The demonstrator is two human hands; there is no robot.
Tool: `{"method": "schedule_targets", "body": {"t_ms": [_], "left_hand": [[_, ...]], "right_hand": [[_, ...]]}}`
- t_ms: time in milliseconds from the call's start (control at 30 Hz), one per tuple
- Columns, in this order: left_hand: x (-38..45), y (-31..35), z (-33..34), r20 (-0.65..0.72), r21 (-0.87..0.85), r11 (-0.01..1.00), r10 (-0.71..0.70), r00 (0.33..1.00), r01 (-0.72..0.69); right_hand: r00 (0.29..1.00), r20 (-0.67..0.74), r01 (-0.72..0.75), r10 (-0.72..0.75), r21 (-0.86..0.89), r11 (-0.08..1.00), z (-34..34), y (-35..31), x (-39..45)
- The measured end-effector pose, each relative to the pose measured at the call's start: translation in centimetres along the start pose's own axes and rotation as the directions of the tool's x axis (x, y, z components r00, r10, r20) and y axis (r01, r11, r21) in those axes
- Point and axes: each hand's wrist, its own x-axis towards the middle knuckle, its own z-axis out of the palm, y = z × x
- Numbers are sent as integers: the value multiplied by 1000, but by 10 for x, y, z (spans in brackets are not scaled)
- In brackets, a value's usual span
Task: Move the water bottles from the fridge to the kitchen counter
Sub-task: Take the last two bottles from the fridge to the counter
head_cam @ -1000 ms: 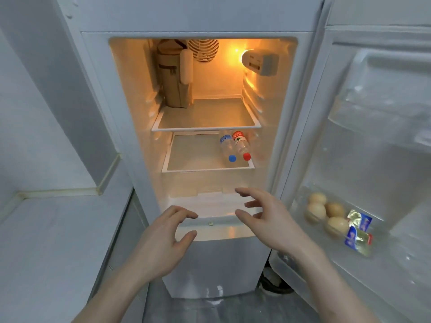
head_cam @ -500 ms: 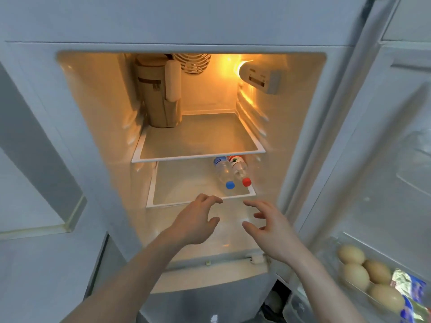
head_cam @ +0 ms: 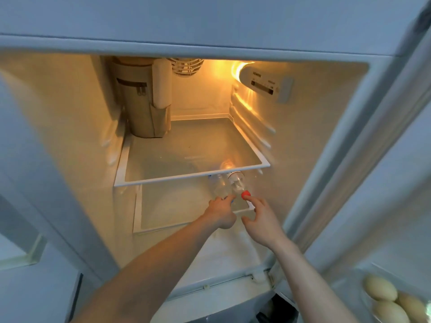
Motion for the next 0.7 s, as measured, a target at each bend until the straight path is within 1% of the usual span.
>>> {"method": "schedule_targets", "body": {"t_ms": [167,267,433,600,700], "left_hand": [[0,-6,-3,-24,-67,998,7,1000,-9],[-11,-22,-6,-64,-105,994,-12,998,6],[-29,-48,-5,-96,-80,995,-59,994,52],[-41,-56,-11,-60,-45,999,-32,998,29],[-47,-55,-14,-66,-46,999,-22,998,19]], "right_hand": [[997,22,-71,73,-50,996,11,-2,29],[991,52,-112,120,-125,986,19,-5,47],[973,103,-183,208,-211,960,32,-8,69],[967,114,-184,229,-315,931,42,-12,74],[966,143,-161,218,-330,930,44,-17,73]]}}
